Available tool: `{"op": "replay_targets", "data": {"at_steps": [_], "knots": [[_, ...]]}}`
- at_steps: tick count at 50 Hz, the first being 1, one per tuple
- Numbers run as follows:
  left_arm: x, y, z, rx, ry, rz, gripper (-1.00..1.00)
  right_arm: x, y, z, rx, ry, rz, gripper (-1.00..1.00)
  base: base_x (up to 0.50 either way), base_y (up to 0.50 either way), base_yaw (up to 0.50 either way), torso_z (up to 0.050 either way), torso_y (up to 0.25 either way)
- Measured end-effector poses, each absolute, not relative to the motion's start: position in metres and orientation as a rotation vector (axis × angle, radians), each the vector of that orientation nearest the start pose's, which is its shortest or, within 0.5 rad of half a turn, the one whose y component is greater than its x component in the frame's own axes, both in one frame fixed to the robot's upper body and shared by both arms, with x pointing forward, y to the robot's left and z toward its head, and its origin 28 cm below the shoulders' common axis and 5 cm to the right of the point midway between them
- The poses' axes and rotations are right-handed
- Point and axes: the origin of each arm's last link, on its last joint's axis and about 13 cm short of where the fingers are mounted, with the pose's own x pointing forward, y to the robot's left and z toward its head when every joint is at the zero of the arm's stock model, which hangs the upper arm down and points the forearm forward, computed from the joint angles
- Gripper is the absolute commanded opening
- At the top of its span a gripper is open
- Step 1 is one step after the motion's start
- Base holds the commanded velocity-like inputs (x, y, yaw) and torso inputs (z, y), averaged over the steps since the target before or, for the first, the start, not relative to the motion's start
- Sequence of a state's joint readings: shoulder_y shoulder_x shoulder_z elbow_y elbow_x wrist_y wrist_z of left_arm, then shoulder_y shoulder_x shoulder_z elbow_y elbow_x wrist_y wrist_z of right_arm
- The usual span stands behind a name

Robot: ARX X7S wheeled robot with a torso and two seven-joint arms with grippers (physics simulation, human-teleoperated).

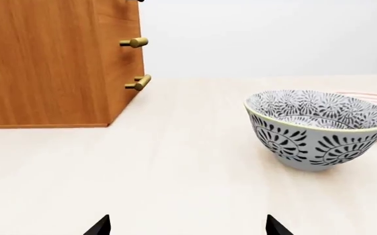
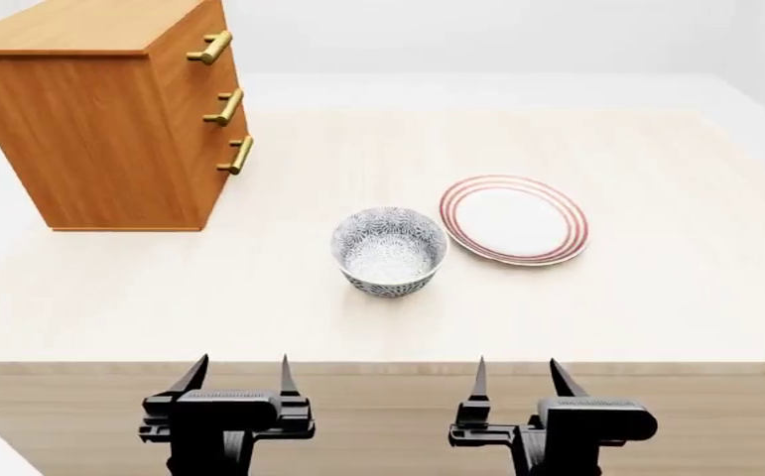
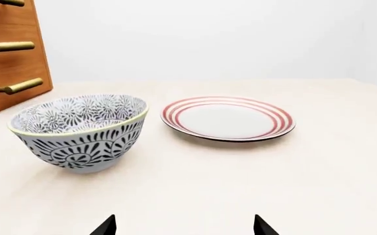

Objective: Open the bottom drawer of the cabinet.

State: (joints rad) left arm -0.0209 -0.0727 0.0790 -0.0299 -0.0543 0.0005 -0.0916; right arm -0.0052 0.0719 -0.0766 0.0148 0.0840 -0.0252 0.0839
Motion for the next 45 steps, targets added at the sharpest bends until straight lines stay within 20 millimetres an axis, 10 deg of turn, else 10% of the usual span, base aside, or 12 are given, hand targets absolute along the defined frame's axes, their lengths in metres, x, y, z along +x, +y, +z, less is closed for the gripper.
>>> {"op": "replay_targets", "data": {"at_steps": [10, 24, 45], "knots": [[0.217, 0.208, 0.018, 0.016, 0.022, 0.012, 1.0, 0.209, -0.099, 0.017, 0.023, 0.013, -0.006, 1.0, 0.0, 0.0, 0.0, 0.0, 0.0], [0.24, 0.213, 0.091, 0.001, -0.022, -0.003, 1.0, 0.225, -0.113, 0.098, -0.002, -0.062, -0.021, 1.0, 0.18, 0.0, 0.0, 0.0, 0.0], [0.243, 0.212, 0.106, 0.012, -0.03, -0.021, 1.0, 0.223, -0.118, 0.115, -0.015, -0.087, -0.028, 1.0, 0.5, 0.0, 0.0, 0.0, 0.0]]}}
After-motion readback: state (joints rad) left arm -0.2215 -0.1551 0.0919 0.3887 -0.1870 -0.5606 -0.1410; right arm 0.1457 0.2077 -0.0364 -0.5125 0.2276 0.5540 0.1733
